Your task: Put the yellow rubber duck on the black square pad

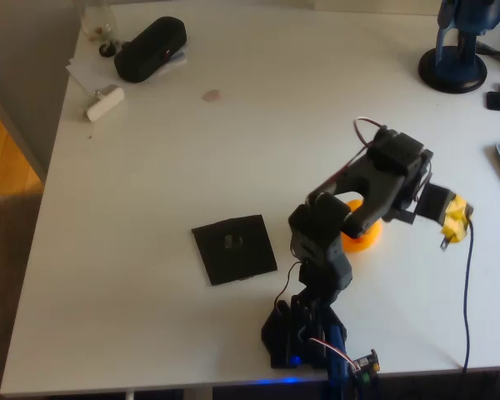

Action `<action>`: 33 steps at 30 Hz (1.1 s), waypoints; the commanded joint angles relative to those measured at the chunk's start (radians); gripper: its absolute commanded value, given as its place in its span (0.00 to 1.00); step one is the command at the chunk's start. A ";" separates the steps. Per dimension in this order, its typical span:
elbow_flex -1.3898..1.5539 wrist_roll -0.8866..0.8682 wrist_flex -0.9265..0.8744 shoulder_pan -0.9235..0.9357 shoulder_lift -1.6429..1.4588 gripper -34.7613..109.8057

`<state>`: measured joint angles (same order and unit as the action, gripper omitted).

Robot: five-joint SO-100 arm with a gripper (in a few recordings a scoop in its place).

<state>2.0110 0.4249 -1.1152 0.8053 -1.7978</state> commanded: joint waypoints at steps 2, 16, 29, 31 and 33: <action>0.002 -0.028 -0.003 -0.032 -0.029 0.47; 0.005 -0.025 -0.037 -0.035 -0.031 0.47; 0.006 -0.035 -0.259 -0.218 -0.258 0.47; 0.006 -0.035 -0.272 -0.230 -0.258 0.47; 0.008 -0.035 -0.288 -0.235 -0.255 0.47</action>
<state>2.0172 0.3896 -1.3698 0.5829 -2.0095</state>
